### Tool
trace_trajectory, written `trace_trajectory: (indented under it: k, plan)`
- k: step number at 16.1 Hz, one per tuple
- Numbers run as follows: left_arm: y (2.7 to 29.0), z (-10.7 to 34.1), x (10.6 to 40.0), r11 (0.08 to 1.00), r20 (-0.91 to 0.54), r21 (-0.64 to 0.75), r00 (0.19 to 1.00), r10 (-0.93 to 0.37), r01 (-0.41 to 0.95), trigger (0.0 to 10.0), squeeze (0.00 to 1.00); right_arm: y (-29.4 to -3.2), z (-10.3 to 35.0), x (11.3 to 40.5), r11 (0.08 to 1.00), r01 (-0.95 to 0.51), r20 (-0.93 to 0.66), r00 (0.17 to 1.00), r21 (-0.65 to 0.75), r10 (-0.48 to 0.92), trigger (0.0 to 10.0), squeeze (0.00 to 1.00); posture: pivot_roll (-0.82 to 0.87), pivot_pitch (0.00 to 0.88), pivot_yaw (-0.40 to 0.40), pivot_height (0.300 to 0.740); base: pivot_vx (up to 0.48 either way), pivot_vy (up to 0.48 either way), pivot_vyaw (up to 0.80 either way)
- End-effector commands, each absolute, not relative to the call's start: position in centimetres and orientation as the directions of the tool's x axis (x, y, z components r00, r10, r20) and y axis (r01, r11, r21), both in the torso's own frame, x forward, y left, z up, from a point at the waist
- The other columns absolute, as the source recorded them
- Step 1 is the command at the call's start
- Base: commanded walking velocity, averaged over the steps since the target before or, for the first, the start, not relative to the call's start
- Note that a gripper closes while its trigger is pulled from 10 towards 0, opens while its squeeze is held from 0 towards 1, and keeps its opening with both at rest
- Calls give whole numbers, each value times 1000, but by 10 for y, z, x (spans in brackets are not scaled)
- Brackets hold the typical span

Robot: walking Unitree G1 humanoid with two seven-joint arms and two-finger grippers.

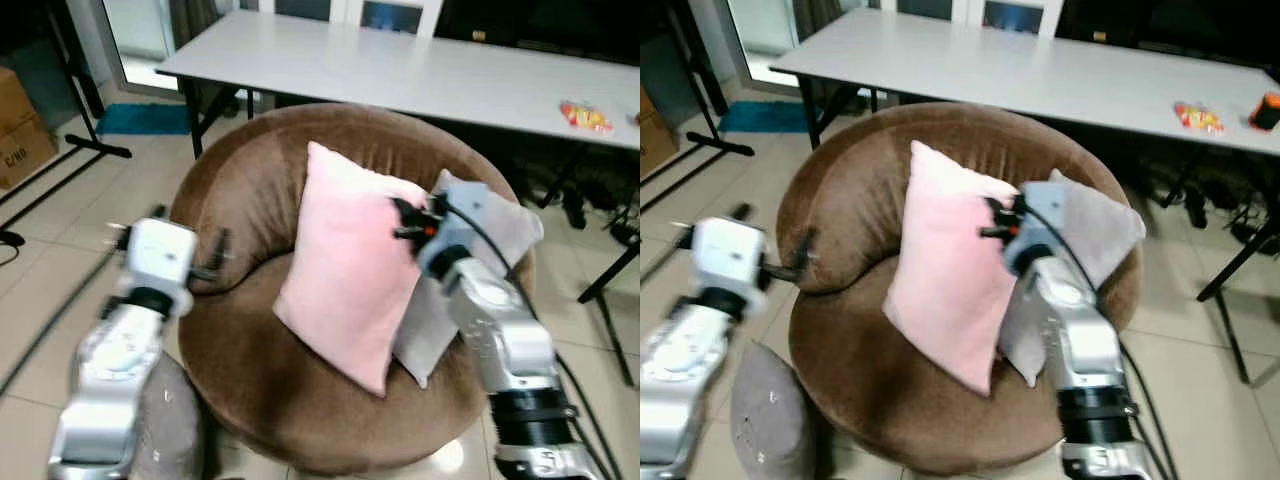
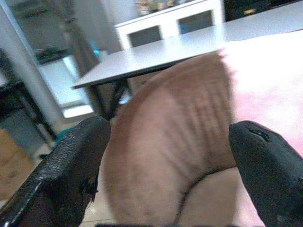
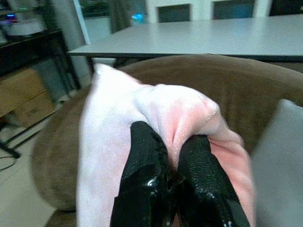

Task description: Move the pillow to the sofa from floor

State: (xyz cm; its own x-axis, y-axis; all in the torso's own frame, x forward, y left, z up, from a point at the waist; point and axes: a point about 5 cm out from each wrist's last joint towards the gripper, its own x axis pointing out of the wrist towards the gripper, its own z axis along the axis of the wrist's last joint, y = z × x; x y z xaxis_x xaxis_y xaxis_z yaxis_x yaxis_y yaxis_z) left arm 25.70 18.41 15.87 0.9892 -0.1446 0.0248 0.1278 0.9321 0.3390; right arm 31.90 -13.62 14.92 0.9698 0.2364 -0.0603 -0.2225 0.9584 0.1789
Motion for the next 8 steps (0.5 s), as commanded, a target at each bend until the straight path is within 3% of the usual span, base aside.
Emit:
trace_trajectory:
  k: [1, 7, 8]
  plan:
    - [189, 162, 257, 929, 27, 349, 990, -138, 120, 10000, 0, -133, 167, 322, 955, -240, 21, 971, 174, 240, 10000, 0, 18, 0, -52, 740, 270, 0, 0]
    - [187, 162, 259, 919, 10, 360, 985, -172, 157, 10000, 0, -129, 168, 323, 952, -241, 31, 970, 187, 239, 10000, 0, 16, 0, -39, 740, 269, 0, 0]
    - [187, 162, 258, 916, 5, 366, 984, -177, 163, 10000, 0, -127, 168, 324, 951, -245, 32, 969, 189, 244, 10000, 0, 17, 0, -39, 740, 0, 0, 0]
